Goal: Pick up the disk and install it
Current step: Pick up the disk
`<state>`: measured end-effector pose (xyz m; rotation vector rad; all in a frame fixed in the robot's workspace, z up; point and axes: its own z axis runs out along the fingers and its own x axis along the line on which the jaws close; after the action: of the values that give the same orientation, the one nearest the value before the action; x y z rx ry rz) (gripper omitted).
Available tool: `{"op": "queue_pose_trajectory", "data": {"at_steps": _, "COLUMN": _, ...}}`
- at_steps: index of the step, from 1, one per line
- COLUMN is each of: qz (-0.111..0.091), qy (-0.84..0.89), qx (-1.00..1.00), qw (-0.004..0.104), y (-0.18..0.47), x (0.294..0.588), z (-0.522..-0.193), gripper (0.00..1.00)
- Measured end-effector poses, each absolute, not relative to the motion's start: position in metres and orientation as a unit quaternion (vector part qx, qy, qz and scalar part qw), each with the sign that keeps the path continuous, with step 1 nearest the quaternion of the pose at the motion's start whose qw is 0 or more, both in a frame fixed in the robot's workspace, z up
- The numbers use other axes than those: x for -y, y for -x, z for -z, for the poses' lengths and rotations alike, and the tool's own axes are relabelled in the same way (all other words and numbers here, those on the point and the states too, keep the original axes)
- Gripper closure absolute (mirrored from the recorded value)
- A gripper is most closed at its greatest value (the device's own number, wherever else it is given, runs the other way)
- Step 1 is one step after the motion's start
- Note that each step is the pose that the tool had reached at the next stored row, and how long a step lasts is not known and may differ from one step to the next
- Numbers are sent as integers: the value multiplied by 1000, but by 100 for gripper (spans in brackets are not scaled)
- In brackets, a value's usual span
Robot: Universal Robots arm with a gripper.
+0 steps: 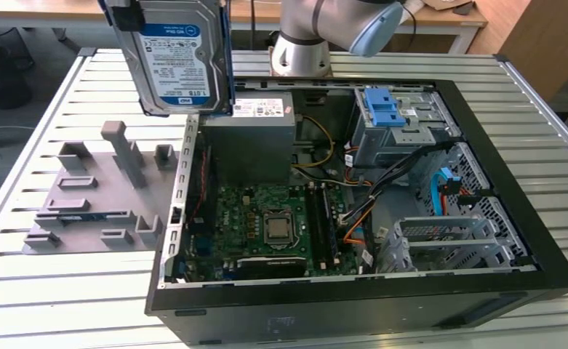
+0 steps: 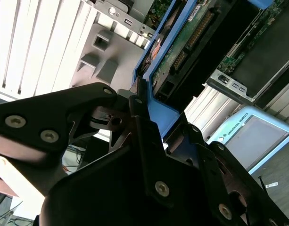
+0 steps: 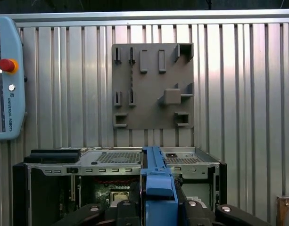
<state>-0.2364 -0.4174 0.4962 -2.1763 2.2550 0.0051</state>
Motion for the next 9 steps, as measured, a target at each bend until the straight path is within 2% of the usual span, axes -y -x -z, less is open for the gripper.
{"op": "queue_pose_trajectory", "data": {"at_steps": 9, "qz": -2, "qy": 694, "qx": -719, "qw": 4, "y": 236, "x": 417, "z": -496, "gripper": 64}}
